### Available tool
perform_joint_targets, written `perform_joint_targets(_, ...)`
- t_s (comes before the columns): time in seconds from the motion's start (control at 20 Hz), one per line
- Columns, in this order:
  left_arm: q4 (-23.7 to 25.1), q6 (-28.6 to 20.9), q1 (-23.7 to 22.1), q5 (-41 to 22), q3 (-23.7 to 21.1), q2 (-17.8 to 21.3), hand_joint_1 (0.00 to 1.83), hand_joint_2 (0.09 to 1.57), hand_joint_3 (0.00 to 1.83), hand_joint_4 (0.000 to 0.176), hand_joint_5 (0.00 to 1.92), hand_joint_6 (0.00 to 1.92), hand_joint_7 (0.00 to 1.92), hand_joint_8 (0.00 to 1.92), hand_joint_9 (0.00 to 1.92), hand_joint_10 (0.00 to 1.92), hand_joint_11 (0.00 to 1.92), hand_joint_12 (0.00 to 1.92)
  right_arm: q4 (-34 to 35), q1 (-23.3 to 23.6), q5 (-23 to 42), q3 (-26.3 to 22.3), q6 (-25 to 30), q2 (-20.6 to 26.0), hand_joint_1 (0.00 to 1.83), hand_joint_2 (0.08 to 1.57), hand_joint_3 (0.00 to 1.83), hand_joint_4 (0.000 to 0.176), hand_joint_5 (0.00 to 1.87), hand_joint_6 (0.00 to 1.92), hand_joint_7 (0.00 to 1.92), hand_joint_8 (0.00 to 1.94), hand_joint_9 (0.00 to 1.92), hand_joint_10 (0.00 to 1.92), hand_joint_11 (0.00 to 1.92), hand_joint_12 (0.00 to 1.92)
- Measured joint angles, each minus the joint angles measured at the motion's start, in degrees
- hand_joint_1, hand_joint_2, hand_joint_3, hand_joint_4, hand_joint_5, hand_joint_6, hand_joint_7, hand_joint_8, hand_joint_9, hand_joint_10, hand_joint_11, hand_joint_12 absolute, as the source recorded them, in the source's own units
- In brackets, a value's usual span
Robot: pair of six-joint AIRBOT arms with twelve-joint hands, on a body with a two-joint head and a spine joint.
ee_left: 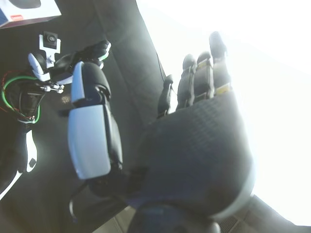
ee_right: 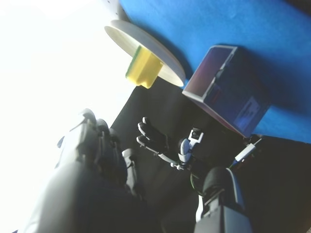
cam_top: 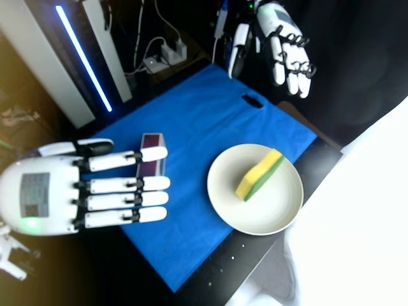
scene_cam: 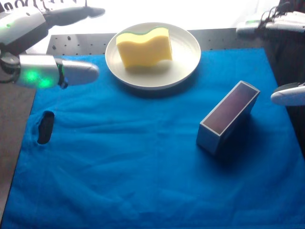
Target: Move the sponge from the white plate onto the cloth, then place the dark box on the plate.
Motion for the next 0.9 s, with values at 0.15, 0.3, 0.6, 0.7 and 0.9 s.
perform_joint_targets(0.15,0.0,0.0,-1.1,0.4,0.7,-0.4,0.36,1.12,0.01,0.076,0.38,0.01,0.33,0.00,0.22,0.01,0.00,0.39,-0.1,0.0,0.1,0.0,0.0,0.0,0.66,1.04,0.00,0.132,0.29,0.00,0.19,0.00,0.13,0.00,0.00,0.35)
perform_joint_targets(0.3,1.3,0.0,-5.3,2.8,3.4,-3.2,0.52,1.12,0.00,0.051,0.36,0.00,0.28,0.00,0.17,0.00,0.00,0.38,-0.1,0.0,0.0,0.0,0.0,-0.5,0.67,1.04,0.00,0.147,0.30,0.00,0.19,0.00,0.14,0.00,0.02,0.37)
perform_joint_targets(0.6,6.9,0.0,-13.4,14.8,11.0,-10.6,0.57,1.09,0.00,0.048,0.35,0.00,0.28,0.00,0.23,0.01,0.00,0.65,-0.1,0.0,-0.1,1.0,0.0,-1.3,0.70,1.04,0.00,0.156,0.32,0.00,0.21,0.00,0.14,0.00,0.01,0.36)
perform_joint_targets(0.7,8.7,0.0,-15.3,19.3,13.9,-13.5,0.54,1.09,0.00,0.115,0.32,0.00,0.27,0.00,0.20,0.00,0.00,0.53,-0.4,0.0,-0.1,1.0,0.0,-1.8,0.68,1.04,0.00,0.137,0.32,0.00,0.21,0.00,0.14,0.00,0.00,0.36)
perform_joint_targets(0.9,9.7,0.0,-16.9,26.7,20.4,-19.6,0.55,1.05,0.00,0.063,0.39,0.01,0.34,0.00,0.29,0.01,0.00,0.74,-1.0,0.0,0.0,1.6,0.0,-2.3,0.68,1.06,0.00,0.126,0.36,0.02,0.21,0.00,0.16,0.01,0.05,0.37)
